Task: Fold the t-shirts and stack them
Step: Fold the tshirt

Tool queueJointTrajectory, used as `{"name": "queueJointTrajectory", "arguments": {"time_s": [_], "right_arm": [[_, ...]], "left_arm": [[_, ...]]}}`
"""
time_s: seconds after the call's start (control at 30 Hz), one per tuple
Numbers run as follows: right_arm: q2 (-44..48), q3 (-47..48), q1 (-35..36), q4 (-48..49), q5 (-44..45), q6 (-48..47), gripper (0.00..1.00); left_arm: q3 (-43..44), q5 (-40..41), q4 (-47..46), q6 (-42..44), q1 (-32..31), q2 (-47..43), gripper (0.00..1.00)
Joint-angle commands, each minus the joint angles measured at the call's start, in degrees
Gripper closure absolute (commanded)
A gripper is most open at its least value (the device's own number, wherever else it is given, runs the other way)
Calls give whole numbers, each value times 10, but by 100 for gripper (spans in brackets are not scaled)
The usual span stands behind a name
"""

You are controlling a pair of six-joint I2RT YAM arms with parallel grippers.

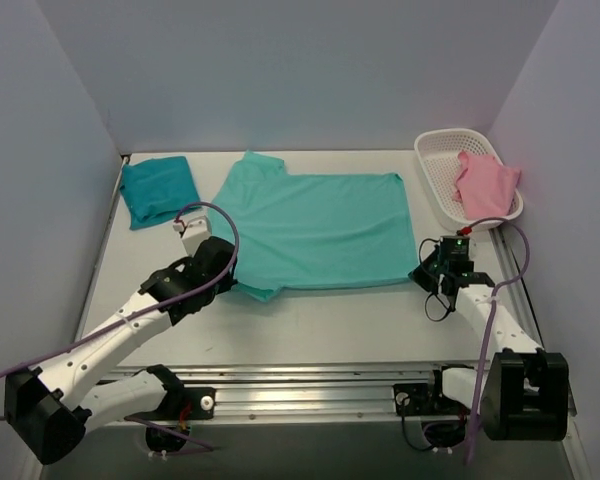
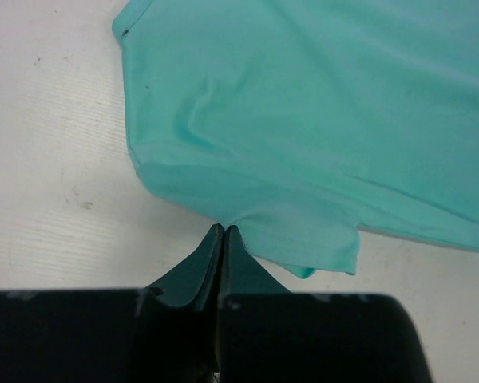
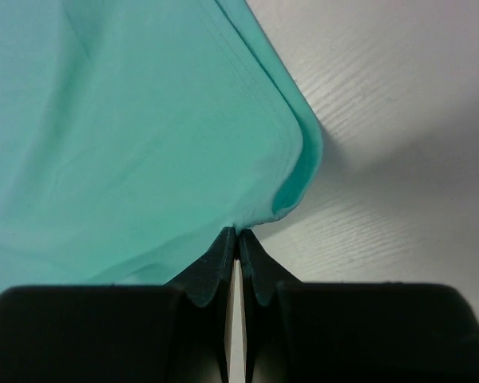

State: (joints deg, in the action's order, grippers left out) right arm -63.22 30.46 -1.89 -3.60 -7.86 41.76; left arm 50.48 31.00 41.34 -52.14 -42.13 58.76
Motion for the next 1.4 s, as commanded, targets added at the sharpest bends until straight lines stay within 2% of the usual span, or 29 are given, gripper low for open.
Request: {"name": "queueJointTrajectory", "arguments": {"time_s": [0.0,0.23,0.53,0.73,1.0,1.37], "right_arm": [[-38,34,-3,13,16,-5,100],[-134,82,-2,59,34,3,100],[-244,178,7,66,50,31,100],[-274,226,15,58,61,39,100],[-330,296,15,40,75,39,100],[-447,356,53,54,105,53,100]], "left_arm": [[39,-38,-68,64,48,39,98],[98,-59,-139,101,104,151,98],[196,-79,-173,129,147,284,98],[224,-95,-182,139,162,317,98],[262,-111,-185,159,214,329,98],[301,-156,-205,167,251,429,98]]}}
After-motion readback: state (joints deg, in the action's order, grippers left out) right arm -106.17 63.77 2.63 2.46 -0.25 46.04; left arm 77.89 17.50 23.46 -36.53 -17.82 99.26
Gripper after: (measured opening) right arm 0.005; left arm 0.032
